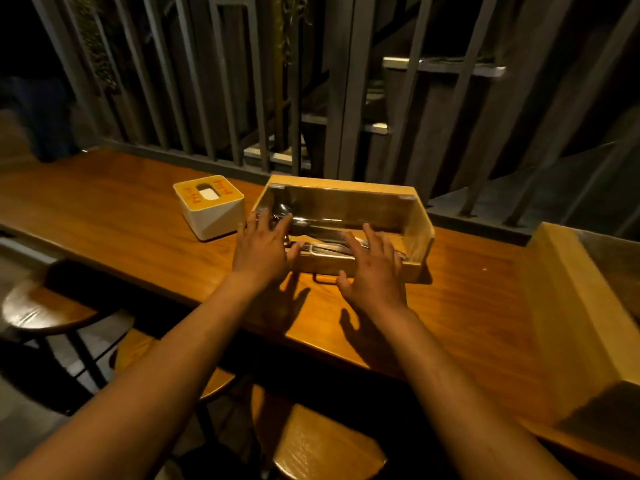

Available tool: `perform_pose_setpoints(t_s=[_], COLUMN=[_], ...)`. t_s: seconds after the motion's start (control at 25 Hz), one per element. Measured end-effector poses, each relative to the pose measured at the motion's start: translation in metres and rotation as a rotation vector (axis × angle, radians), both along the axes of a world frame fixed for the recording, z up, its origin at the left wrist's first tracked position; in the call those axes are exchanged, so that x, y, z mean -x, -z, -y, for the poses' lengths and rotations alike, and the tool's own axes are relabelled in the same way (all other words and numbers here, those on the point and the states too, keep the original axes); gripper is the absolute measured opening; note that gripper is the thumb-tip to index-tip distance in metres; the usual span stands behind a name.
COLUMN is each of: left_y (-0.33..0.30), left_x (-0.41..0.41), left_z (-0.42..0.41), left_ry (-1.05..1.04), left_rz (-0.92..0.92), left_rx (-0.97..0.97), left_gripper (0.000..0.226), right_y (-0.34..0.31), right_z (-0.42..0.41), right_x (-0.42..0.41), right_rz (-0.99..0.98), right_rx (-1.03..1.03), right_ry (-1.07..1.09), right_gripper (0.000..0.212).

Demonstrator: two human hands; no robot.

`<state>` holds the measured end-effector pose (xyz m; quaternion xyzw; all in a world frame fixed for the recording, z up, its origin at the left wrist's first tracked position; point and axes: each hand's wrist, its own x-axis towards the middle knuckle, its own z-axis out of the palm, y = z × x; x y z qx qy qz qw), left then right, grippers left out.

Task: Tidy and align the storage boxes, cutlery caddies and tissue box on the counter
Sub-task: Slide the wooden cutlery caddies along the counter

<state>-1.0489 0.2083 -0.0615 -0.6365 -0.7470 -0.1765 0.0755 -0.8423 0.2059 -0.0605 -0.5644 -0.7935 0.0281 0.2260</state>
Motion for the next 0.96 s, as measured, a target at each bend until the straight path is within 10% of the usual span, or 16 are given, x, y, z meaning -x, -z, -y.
perform_pose_setpoints(t_s=[0.28, 0.68, 0.84, 0.96], left_y=[0.003, -0.006, -0.003, -0.009], left_x=[0.021, -0.046, -0.046, -0.008], left_z=[-0.040, 0.059, 0.087, 0.045], left_ry=[-0.069, 0.011, 0.240, -0.068], left_rz=[0.268, 0.326, 0.518, 0.514], left_rx=[0.047, -0.033, -0.248, -0.270], left_gripper=[0.061, 0.049, 0.040, 0.044], right_y=[0.009, 0.005, 0.008, 0.007], right_z=[-0.044, -0.026, 0.004, 0.008], right_x=[0.020, -0.004, 0.015, 0.002], right_rz=[0.233, -0.381, -0.359, -0.241], right_rx=[-0.048, 0.001, 0.014, -0.008], right_ry=[0.041, -0.020, -0.084, 0.014], right_gripper=[0.094, 0.060, 0.058, 0.064])
